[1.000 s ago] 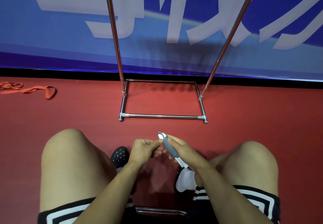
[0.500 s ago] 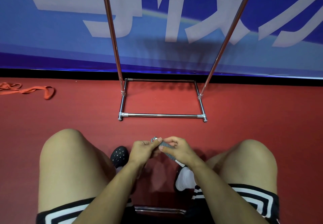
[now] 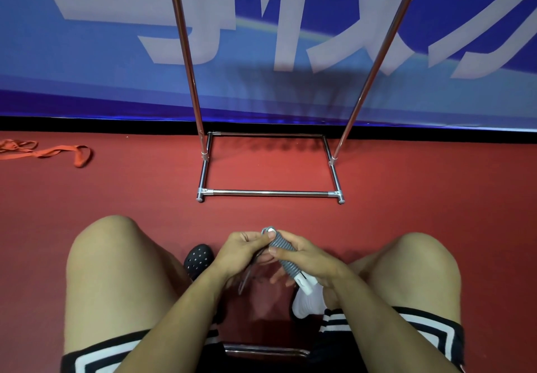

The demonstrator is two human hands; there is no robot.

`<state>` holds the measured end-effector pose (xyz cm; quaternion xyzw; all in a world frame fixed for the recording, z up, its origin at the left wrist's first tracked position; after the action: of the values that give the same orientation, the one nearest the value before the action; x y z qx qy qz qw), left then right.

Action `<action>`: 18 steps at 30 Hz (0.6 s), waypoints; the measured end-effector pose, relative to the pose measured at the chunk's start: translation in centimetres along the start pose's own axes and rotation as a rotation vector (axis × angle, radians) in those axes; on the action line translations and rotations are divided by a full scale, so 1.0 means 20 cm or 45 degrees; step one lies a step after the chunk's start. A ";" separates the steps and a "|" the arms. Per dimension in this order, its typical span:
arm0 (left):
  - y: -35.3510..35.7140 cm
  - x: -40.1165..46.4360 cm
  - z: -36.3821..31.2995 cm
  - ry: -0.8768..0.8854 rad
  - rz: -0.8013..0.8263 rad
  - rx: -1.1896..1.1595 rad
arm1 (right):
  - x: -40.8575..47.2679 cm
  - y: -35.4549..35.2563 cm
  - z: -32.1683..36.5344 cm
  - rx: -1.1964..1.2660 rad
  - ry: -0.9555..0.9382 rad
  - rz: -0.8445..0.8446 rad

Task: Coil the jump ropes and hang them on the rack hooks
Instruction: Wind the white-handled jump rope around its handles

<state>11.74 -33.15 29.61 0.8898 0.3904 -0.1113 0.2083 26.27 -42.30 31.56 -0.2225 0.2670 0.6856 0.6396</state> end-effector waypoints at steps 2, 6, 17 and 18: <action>0.00 0.00 -0.01 -0.006 -0.034 -0.026 | 0.01 0.00 0.00 -0.017 -0.066 -0.052; 0.01 -0.01 -0.02 0.018 -0.098 0.087 | 0.04 0.00 -0.01 -0.013 -0.112 -0.105; 0.02 -0.02 -0.05 -0.161 -0.080 0.099 | 0.06 -0.04 -0.01 0.153 -0.171 -0.207; 0.02 -0.03 -0.05 -0.187 -0.040 0.099 | 0.06 -0.04 -0.01 0.155 -0.174 -0.198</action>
<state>11.66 -33.33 30.82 0.8804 0.3836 -0.1945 0.1999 26.98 -41.53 30.51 -0.1560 0.2458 0.6302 0.7198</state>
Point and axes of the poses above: each hand's wrist, its own x-axis towards the middle knuckle, its own y-axis out of the palm, z = x × y, the point moved 2 cm from there along x, towards the middle knuckle, and after that the axes turned 10 degrees about y, right-handed, at the moved point
